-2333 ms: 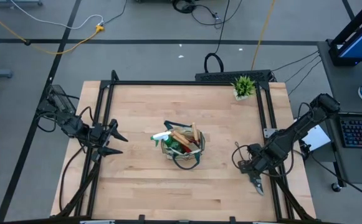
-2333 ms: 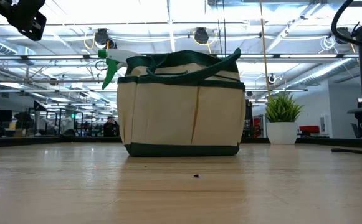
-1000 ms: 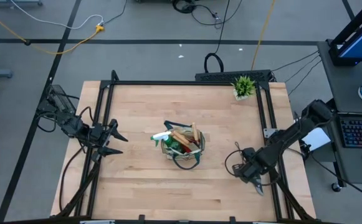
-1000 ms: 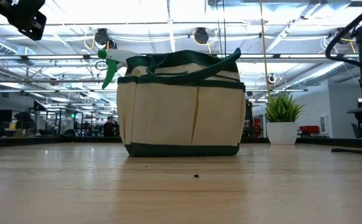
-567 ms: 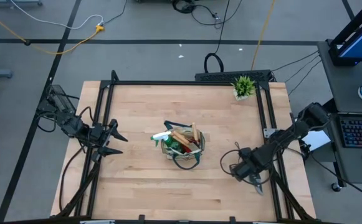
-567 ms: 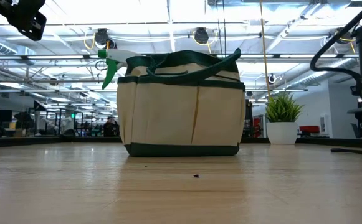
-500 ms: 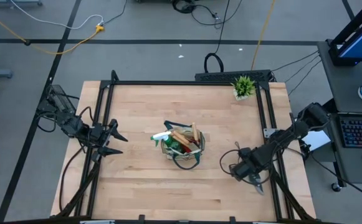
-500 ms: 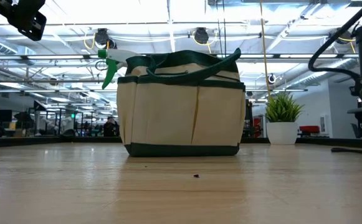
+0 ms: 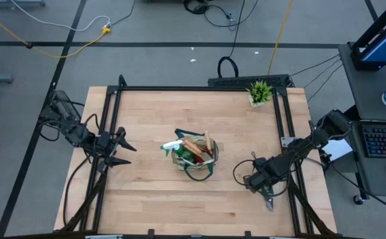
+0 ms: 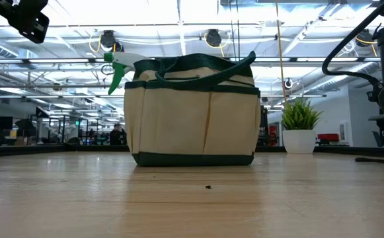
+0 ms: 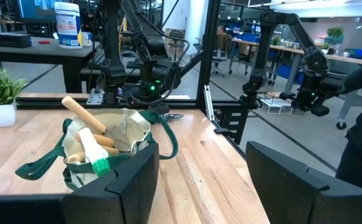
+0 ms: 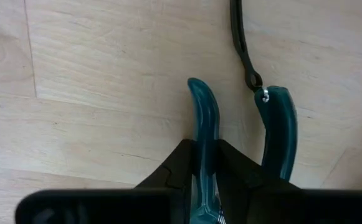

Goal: Pick & Place Garden tools in Gardening bag
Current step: Put the green shear scissors into the gardening bag

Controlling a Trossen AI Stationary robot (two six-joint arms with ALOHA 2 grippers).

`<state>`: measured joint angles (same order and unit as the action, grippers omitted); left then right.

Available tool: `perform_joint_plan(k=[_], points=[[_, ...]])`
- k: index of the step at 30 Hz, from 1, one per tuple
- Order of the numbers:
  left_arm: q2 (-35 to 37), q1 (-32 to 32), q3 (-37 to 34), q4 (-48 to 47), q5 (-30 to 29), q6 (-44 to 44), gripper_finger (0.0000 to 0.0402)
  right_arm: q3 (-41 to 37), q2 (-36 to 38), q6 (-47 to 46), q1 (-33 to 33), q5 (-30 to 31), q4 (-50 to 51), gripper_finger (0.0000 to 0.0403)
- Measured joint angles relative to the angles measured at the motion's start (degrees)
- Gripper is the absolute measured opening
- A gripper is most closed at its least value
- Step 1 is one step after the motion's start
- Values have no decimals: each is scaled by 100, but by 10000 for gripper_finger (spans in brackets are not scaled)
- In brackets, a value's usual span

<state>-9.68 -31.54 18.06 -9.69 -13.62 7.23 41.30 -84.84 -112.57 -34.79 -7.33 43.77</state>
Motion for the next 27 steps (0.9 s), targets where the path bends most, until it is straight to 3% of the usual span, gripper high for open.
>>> perform_joint_plan(k=[8,16,27], points=[[-1,-1,0,4,-32,57,244,0,169,126,0,9,-233,39],[-1,-1,0,6,-538,76,244,-31,1047,285,51,982,-282,39],[-1,-1,0,10,-602,79,244,-20,2039,2065,438,1718,-1346,38]])
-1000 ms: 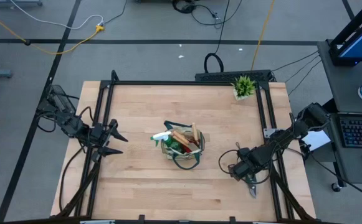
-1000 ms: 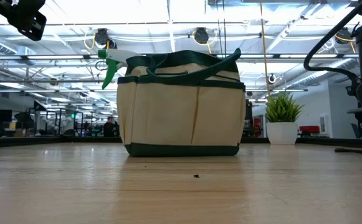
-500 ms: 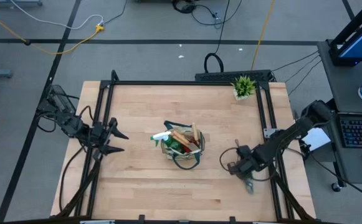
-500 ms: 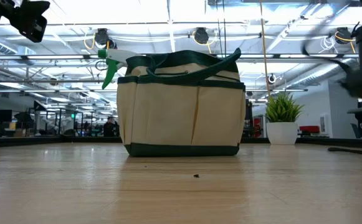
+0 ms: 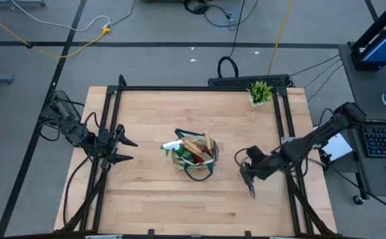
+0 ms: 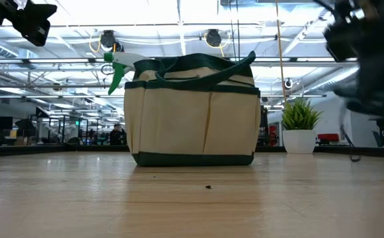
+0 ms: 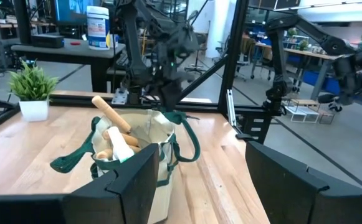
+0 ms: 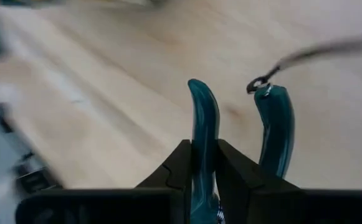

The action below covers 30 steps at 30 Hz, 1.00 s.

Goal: Pick & Place Garden tools in Gardening bag
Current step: Put the green shear scissors into the gardening bag

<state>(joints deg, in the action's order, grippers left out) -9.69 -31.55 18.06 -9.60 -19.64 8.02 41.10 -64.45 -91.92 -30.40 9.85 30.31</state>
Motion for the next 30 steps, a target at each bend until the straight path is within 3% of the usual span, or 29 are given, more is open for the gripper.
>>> perform_joint_plan(k=[4,13,30], points=[[0,0,0,-1,0,1,244,0,224,1040,143,240,-837,38],[0,0,0,-1,-2,5,244,9,435,3167,385,177,-2922,38],[0,2,0,-1,0,14,244,9,472,5946,418,-715,-6624,38]])
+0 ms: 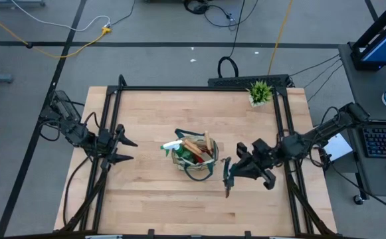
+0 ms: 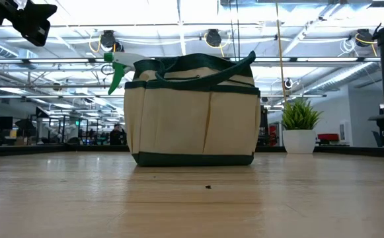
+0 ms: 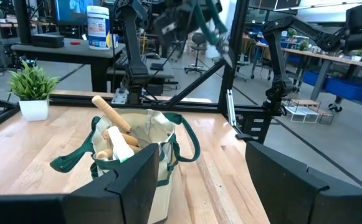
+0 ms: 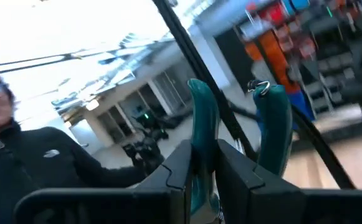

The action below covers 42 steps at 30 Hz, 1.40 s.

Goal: Pick & Place Garden tools in Gardening bag
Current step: Put the green shear scissors into the gardening bag

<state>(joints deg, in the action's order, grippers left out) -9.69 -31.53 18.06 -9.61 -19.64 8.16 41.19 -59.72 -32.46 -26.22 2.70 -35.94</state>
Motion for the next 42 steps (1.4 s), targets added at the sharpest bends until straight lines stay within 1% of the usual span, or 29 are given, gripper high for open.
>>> perform_joint_plan(k=[6,9,13,18,21,24,27,32,34,36,38,42], points=[[0,-1,0,52,-1,79,244,0,0,848,0,-31,-586,38],[0,-2,0,114,-1,101,244,2,-2,1349,0,-256,-859,38],[0,0,0,229,-2,97,244,2,-2,2095,0,-732,-1303,38],[0,-1,0,258,-3,-16,244,2,-2,3463,0,-1516,-1712,38],[0,0,0,258,-4,-22,244,7,-2,4057,0,-1936,-1854,38],[0,0,0,258,-4,-20,244,7,-2,4402,1,-2245,-2004,38],[0,0,0,260,-4,-20,244,7,-2,4531,0,-2399,-2037,38],[0,0,0,264,-9,-12,244,7,-4,4530,7,-2361,-2029,38],[0,0,0,264,-72,19,244,7,-4,4510,4,-2196,-2025,38],[0,0,0,262,-199,70,244,7,-4,4382,0,-1757,-2015,38],[0,0,0,262,-340,96,244,7,-4,4159,2,-988,-1936,38],[0,0,0,262,-577,97,244,7,-4,3692,4,776,-1627,38]])
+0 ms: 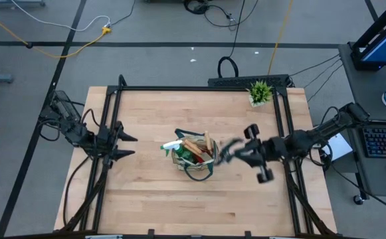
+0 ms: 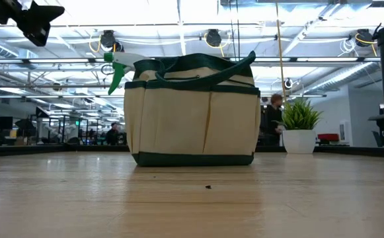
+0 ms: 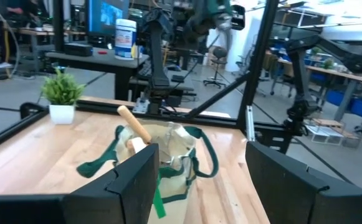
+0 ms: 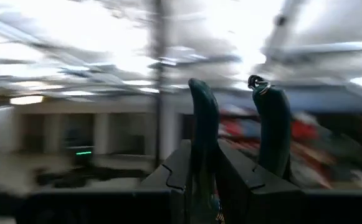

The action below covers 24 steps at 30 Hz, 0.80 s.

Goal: Pick & Place Garden tools in Gardening bag
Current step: Put the green shear scissors into the gardening bag

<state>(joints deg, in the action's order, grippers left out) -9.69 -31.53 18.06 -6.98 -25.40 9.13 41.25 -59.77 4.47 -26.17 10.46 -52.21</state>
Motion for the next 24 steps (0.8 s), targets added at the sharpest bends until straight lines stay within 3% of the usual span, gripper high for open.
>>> perform_joint_plan(k=[5,9,17,24], points=[[0,-1,0,-2,-67,26,244,0,0,-335,0,1900,385,38],[0,-1,0,-15,-66,39,244,0,0,-424,0,3085,565,37],[-4,-1,0,-121,-67,13,244,0,-25,-371,0,4647,570,37],[-4,-2,0,-454,-66,43,244,7,-313,-384,127,5350,172,37]])
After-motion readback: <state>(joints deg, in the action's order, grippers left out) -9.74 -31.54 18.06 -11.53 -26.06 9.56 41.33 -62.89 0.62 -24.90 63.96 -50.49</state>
